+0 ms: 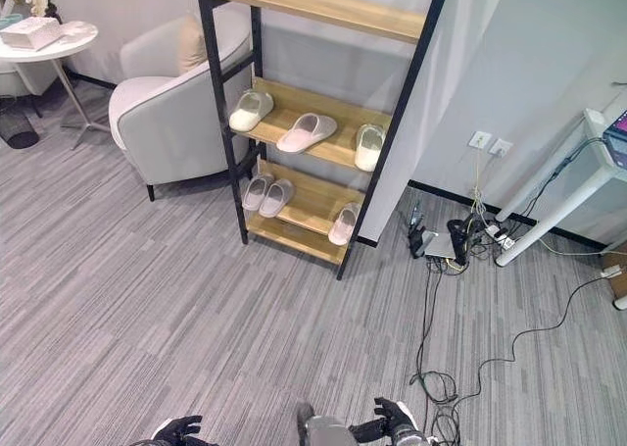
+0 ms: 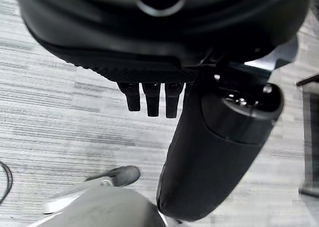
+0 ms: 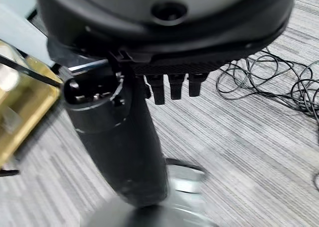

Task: Arrange the slippers neatly on the shoe rack.

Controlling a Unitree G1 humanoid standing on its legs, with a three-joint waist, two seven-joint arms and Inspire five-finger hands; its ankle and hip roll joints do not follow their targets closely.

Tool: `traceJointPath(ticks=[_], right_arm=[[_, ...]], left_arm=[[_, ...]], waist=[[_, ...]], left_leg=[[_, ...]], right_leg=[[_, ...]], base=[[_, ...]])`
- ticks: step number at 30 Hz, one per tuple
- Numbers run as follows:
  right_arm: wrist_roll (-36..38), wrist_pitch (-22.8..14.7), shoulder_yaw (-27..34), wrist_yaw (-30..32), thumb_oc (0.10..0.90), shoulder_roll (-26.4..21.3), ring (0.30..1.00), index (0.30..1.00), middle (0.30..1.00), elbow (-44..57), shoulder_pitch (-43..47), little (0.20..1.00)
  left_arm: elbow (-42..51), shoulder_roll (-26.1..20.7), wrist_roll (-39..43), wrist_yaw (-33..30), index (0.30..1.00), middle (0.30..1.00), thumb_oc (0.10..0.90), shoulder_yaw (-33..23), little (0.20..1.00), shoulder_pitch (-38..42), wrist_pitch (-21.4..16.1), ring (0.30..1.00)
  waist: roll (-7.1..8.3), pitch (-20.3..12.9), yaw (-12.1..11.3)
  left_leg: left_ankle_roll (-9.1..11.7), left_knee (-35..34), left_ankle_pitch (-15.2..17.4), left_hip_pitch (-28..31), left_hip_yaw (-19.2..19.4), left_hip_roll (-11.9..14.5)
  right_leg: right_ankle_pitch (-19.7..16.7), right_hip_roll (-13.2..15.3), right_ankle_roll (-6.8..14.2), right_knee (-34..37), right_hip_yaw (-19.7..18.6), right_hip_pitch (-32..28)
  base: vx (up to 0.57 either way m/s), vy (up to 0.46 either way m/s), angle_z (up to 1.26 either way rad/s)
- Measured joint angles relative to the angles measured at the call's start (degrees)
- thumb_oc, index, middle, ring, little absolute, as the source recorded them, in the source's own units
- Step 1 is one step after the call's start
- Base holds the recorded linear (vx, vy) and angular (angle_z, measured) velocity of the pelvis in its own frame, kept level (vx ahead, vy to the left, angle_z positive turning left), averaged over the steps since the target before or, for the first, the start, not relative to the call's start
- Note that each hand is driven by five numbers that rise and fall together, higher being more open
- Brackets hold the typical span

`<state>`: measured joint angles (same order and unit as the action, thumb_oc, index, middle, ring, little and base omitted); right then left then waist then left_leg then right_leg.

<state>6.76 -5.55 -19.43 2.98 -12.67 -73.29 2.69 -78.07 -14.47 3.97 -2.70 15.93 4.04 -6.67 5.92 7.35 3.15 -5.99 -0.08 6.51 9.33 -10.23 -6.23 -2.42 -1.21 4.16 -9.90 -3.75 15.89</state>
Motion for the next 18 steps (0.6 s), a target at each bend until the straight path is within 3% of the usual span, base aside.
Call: traceJointPath(ticks=[1,3,4,5,7,8,9,11,13,14,17,18], right_arm=[[0.00,0.09,0.00,-0.04,0.800,0.11,0.900,0.900,0.900,-1.14,-1.00,0.900],[-0.01,0.56,-0.01,0.05,0.800,-0.43,0.900,0.900,0.900,-1.79,-2.71,0.900],[-0.01,0.59,0.00,0.03,0.800,-0.69,0.900,0.900,0.900,-1.85,-3.02,0.900],[-0.03,0.57,-0.12,0.04,0.800,-0.90,0.900,0.900,0.900,-1.73,-3.10,0.900],[0.04,0.52,-0.05,0.07,0.800,-1.26,0.900,0.900,0.900,-1.23,-1.54,0.900],[0.08,0.49,-0.12,0.14,0.800,-1.28,0.900,0.900,0.900,-1.43,-0.72,0.900],[0.09,0.51,-0.20,0.23,0.800,-1.17,0.900,0.900,0.900,-1.88,-0.65,0.900],[0.18,0.39,-0.20,0.38,0.800,-1.18,0.900,0.900,0.900,-1.71,0.25,0.900],[0.20,0.25,-0.14,0.63,0.800,-1.08,0.900,0.900,0.900,-1.64,0.63,0.900],[0.20,0.22,-0.15,0.66,0.800,-1.15,0.900,0.900,0.900,-1.61,0.40,0.900],[0.20,0.25,-0.08,0.80,0.800,-1.79,0.900,0.900,0.900,-1.77,1.98,0.900],[0.20,0.26,0.00,0.79,0.800,-1.94,0.900,0.900,0.900,-1.76,1.79,0.900]], left_arm=[[-0.22,0.20,-0.14,-0.02,0.900,0.900,0.800,0.24,0.900,-0.59,0.02,0.900],[-0.66,1.53,-0.28,-0.13,0.900,0.900,0.800,-0.07,0.900,-1.71,-0.01,0.900],[-0.66,2.01,-0.28,-0.21,0.900,0.900,0.800,-0.34,0.900,-2.29,-0.12,0.900],[-0.71,2.23,-0.29,-0.23,0.900,0.900,0.800,-0.50,0.900,-2.03,-0.19,0.900],[-0.62,2.14,-0.32,-0.24,0.900,0.900,0.800,-0.35,0.900,-0.83,-0.59,0.900],[-0.63,1.85,-0.02,-0.19,0.900,0.900,0.800,-0.60,0.900,0.52,-0.93,0.900],[-0.14,1.52,0.11,-0.73,0.900,0.900,0.800,-0.80,0.900,1.41,-0.99,0.900],[0.28,1.23,0.07,-0.67,0.900,0.900,0.800,-0.63,0.900,2.24,-1.10,0.900],[0.83,1.37,-0.02,-0.18,0.900,0.900,0.800,-0.20,0.900,3.19,-1.05,0.900],[1.16,1.42,-0.05,-0.23,0.900,0.900,0.800,-0.20,0.900,3.31,-1.05,0.900],[1.83,2.19,0.17,-0.29,0.900,0.900,0.800,-0.51,0.900,4.01,-1.35,0.900],[1.98,2.55,0.16,-0.27,0.900,0.900,0.800,-0.36,0.900,4.12,-1.38,0.900]], waist=[[-0.30,-0.19,-0.25],[-3.38,-1.69,-0.27],[-3.99,-2.04,-0.31],[-4.29,-2.33,-0.22],[-4.04,-2.35,-0.73],[-3.09,-2.01,-1.38],[-2.36,-1.90,-1.92],[-1.08,-1.40,-1.66],[-0.26,-0.63,-1.84],[-0.44,-0.52,-1.87],[-2.85,1.55,-2.87],[-3.62,1.63,-3.39]], left_leg=[[0.98,-0.08,1.54,2.02,-1.21,0.16],[3.13,2.86,3.08,2.61,-3.29,2.42],[3.96,4.88,3.43,2.21,-3.57,2.91],[6.77,9.73,4.88,0.44,-4.07,2.94],[9.35,20.76,5.59,-5.01,-3.16,1.81],[11.40,29.70,4.40,-10.00,0.14,1.08],[11.34,33.99,4.49,-12.58,3.90,1.43],[10.74,32.07,4.38,-14.79,6.98,3.46],[9.96,21.82,3.17,-16.75,10.20,5.62],[9.70,18.26,2.09,-16.87,10.22,5.85],[10.65,4.41,-7.01,-19.84,10.90,6.98],[10.91,2.39,-8.69,-20.10,10.81,7.13]], right_leg=[[-4.19,0.13,-4.11,0.95,0.30,-1.80],[-4.43,-1.63,-5.76,4.95,2.34,-6.24],[-4.54,-2.10,-6.48,6.54,2.66,-7.76],[-5.13,-2.20,-7.43,9.26,3.38,-9.87],[-4.00,-2.26,-9.05,11.11,2.96,-11.41],[-4.26,-1.43,-9.77,12.52,2.96,-12.27],[-5.12,-0.82,-9.79,13.56,3.38,-13.27],[-3.57,-0.15,-10.96,14.86,4.36,-15.69],[-1.54,1.05,-10.33,15.29,5.90,-17.34],[-1.37,1.23,-10.34,15.29,6.18,-17.21],[0.38,1.04,-8.99,15.30,6.00,-19.18],[0.63,0.91,-8.74,15.28,5.78,-19.49]], base=[[0.25,-0.071,0.49],[0.16,-0.041,0.29],[0.15,-0.037,0.25],[0.06,-0.020,0.14],[0.11,-0.071,0.16],[0.14,-0.071,0.07],[0.23,-0.033,0.13],[0.29,-0.012,0.32],[0.27,0.053,0.44],[0.22,0.056,0.31],[0.37,0.091,0.02],[0.29,0.121,-0.16]])
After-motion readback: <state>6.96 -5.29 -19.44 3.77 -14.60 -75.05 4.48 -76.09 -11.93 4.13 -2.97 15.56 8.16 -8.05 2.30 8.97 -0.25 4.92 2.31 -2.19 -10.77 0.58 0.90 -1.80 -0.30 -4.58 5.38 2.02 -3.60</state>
